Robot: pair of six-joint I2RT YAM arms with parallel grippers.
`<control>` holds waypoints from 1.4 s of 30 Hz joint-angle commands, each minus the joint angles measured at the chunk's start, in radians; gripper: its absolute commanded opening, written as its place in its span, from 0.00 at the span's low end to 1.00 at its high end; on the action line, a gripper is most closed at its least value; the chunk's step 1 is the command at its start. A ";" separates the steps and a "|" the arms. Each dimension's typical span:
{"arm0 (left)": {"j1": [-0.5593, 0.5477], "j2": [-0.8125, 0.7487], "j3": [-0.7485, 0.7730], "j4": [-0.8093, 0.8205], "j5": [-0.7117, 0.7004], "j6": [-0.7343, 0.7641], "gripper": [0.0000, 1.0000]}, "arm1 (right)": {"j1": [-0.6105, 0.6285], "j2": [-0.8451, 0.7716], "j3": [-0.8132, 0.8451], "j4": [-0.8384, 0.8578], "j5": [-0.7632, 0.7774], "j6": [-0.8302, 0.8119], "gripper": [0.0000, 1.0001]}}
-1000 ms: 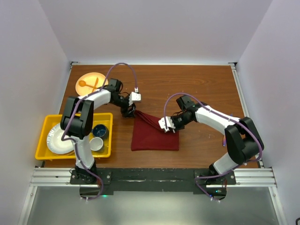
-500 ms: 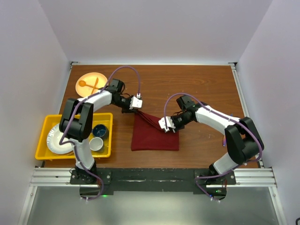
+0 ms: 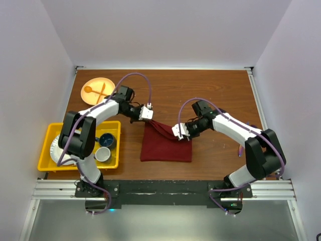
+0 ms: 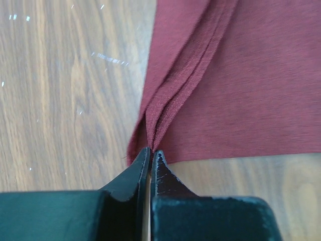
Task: Fold the napkin into a case and place the utensils inside
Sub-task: Fold the lower triangle-folded napkin at the center of the board.
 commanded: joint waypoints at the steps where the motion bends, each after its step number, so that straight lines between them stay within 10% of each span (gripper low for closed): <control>1: -0.032 -0.074 -0.041 -0.029 0.000 0.046 0.00 | -0.017 -0.041 0.036 -0.041 -0.003 -0.048 0.00; 7: -0.015 -0.074 -0.026 -0.092 0.010 0.026 0.39 | -0.020 -0.041 0.025 -0.052 -0.008 -0.092 0.00; 22: 0.045 0.024 0.074 0.143 -0.025 -0.209 0.37 | -0.020 -0.042 0.017 -0.050 -0.015 -0.118 0.00; 42: -0.037 0.116 0.105 0.064 -0.066 -0.077 0.35 | -0.022 -0.039 0.031 -0.061 -0.022 -0.129 0.00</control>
